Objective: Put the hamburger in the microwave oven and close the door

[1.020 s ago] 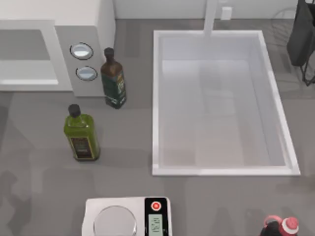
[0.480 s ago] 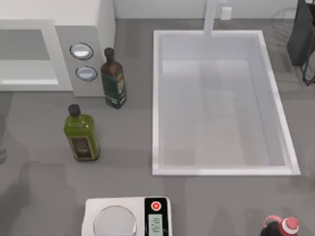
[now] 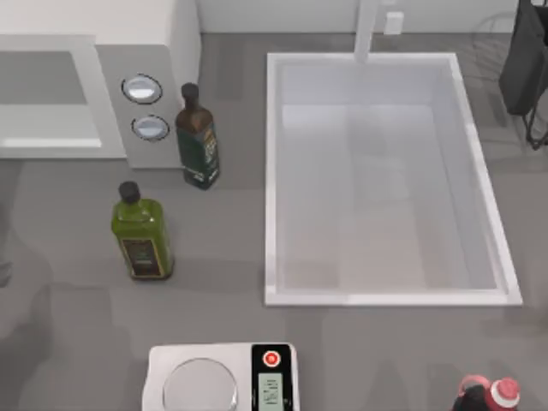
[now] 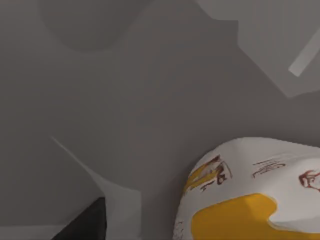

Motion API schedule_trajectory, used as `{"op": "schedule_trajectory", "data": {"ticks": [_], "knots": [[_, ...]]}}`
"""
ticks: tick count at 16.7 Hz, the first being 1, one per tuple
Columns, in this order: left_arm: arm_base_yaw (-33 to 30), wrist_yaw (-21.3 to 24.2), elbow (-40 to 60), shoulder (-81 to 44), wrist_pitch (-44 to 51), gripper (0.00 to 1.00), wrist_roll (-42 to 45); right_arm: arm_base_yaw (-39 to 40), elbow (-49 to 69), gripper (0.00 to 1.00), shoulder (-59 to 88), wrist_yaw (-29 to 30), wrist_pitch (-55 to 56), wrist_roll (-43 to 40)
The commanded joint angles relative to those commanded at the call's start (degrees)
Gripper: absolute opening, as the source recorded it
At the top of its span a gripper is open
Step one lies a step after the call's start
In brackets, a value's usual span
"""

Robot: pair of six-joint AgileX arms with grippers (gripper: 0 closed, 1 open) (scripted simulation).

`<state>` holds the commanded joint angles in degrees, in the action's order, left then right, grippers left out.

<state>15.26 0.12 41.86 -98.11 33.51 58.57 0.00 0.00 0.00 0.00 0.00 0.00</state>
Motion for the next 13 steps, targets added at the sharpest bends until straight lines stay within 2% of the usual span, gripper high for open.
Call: {"op": "schedule_trajectory", "data": {"ticks": [12,13], "knots": [[0.00,0.00,0.00,0.00,0.00,0.02,0.00,0.00,0.00,1.00,0.00,0.00,0.00,0.00],[0.00,0.00,0.00,0.00,0.00,0.00,0.00,0.00,0.00,1.00,0.00,0.00,0.00,0.00]]}}
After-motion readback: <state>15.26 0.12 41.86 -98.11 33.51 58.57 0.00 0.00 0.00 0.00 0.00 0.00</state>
